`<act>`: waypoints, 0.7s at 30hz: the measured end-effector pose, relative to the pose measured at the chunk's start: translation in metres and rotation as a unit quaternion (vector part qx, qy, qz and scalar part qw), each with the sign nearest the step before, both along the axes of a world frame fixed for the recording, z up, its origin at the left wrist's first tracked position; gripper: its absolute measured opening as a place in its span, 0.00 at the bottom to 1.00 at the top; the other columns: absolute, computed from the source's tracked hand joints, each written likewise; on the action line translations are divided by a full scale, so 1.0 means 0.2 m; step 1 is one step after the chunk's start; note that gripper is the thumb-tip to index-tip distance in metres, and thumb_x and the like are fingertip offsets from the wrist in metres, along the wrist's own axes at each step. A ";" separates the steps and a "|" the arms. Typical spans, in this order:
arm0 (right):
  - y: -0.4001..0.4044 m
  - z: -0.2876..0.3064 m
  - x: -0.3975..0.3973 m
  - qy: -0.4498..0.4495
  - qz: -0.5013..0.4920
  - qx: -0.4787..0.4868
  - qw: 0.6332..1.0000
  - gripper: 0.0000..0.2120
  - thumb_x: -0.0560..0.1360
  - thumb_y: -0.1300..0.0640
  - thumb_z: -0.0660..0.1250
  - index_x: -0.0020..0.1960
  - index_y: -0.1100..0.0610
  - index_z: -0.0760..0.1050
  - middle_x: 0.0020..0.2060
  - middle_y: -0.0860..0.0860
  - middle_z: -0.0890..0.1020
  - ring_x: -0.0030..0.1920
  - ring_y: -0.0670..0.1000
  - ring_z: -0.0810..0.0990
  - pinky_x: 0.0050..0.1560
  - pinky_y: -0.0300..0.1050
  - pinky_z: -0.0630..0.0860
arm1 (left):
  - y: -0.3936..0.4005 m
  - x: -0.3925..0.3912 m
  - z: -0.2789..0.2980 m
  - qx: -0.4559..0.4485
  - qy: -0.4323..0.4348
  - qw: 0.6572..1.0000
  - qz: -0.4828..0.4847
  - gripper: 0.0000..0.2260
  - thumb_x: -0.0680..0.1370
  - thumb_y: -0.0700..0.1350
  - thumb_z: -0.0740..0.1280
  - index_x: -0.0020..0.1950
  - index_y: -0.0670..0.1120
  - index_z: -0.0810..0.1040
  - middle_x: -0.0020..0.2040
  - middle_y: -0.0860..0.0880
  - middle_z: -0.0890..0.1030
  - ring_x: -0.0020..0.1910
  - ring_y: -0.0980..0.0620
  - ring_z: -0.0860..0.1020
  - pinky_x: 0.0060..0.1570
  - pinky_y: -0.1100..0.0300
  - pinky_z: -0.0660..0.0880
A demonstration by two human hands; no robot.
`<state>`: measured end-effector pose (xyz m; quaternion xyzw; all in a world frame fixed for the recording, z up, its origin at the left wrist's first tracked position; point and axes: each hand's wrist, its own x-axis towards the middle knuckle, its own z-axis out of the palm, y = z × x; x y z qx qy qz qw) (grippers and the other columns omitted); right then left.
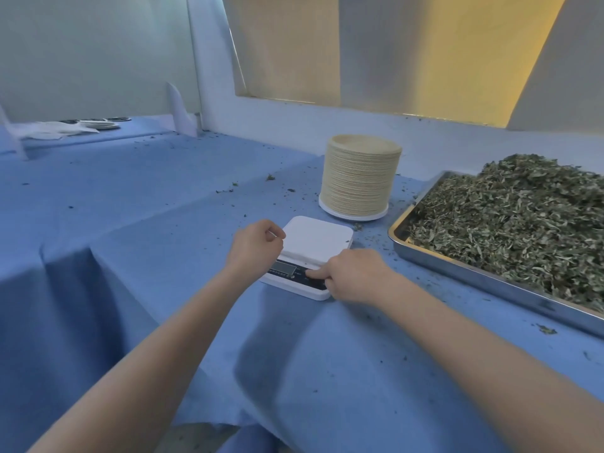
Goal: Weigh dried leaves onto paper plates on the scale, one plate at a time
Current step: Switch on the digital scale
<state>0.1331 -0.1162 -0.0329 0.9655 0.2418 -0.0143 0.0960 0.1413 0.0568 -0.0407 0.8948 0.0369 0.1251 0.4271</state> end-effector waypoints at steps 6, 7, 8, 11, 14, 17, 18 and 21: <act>0.00 0.10 0.05 0.015 -0.031 0.155 0.987 0.25 0.75 0.58 0.52 0.61 0.32 0.73 0.48 0.42 0.80 0.45 0.46 0.70 0.30 0.40 0.60 | 0.04 -0.03 -0.01 -0.005 0.000 1.000 -0.013 0.11 0.75 0.39 0.58 0.44 0.53 0.77 0.41 0.49 0.82 0.33 0.53 0.74 0.31 0.62 0.70; 0.00 0.11 0.05 0.013 -0.037 0.186 0.982 0.25 0.75 0.58 0.52 0.60 0.32 0.74 0.42 0.39 0.79 0.41 0.45 0.69 0.30 0.39 0.60 | 0.04 -0.03 -0.01 -0.007 0.000 1.000 -0.014 0.11 0.75 0.39 0.59 0.43 0.53 0.77 0.41 0.49 0.82 0.34 0.53 0.75 0.31 0.62 0.70; 0.00 0.11 0.06 0.010 -0.044 0.210 0.977 0.24 0.75 0.57 0.52 0.59 0.32 0.75 0.34 0.38 0.76 0.38 0.44 0.69 0.29 0.39 0.61 | 0.05 -0.03 0.00 -0.007 0.000 1.000 -0.014 0.11 0.75 0.40 0.59 0.42 0.54 0.77 0.40 0.50 0.82 0.34 0.53 0.75 0.31 0.62 0.69; 0.00 0.11 0.09 -0.002 -0.052 0.256 0.965 0.23 0.75 0.57 0.54 0.55 0.32 0.77 0.20 0.38 0.71 0.30 0.43 0.68 0.28 0.39 0.60 | 0.07 -0.02 0.01 -0.017 0.003 1.000 -0.011 0.10 0.74 0.40 0.60 0.41 0.54 0.77 0.40 0.52 0.81 0.36 0.54 0.76 0.34 0.62 0.71; 0.01 0.11 0.10 0.007 -0.045 0.272 0.961 0.23 0.74 0.57 0.54 0.54 0.33 0.77 0.20 0.28 0.69 0.28 0.43 0.67 0.27 0.39 0.59 | 0.08 -0.01 0.03 -0.028 0.008 1.000 -0.013 0.09 0.75 0.41 0.61 0.41 0.54 0.78 0.39 0.53 0.81 0.36 0.55 0.76 0.37 0.62 0.72; 0.01 0.12 0.11 0.007 -0.046 0.284 0.958 0.23 0.74 0.57 0.54 0.54 0.32 0.77 0.20 0.34 0.71 0.28 0.44 0.68 0.27 0.39 0.60 | 0.07 0.01 0.03 -0.020 0.008 1.000 -0.021 0.08 0.76 0.42 0.61 0.43 0.53 0.78 0.38 0.55 0.81 0.34 0.56 0.76 0.34 0.64 0.70; 0.01 0.12 0.11 0.006 -0.048 0.288 0.956 0.23 0.74 0.57 0.54 0.54 0.33 0.77 0.20 0.38 0.72 0.27 0.44 0.69 0.27 0.39 0.60 | 0.07 0.02 0.03 -0.017 0.007 1.000 -0.024 0.09 0.76 0.42 0.61 0.42 0.53 0.78 0.37 0.56 0.81 0.33 0.57 0.75 0.34 0.64 0.71; 0.02 0.12 0.12 0.006 -0.048 0.304 0.952 0.22 0.74 0.58 0.55 0.54 0.34 0.77 0.22 0.43 0.69 0.28 0.44 0.69 0.28 0.39 0.60 | 0.05 0.03 0.04 -0.013 0.005 0.999 -0.031 0.10 0.76 0.41 0.62 0.40 0.54 0.78 0.36 0.56 0.81 0.33 0.56 0.76 0.36 0.64 0.72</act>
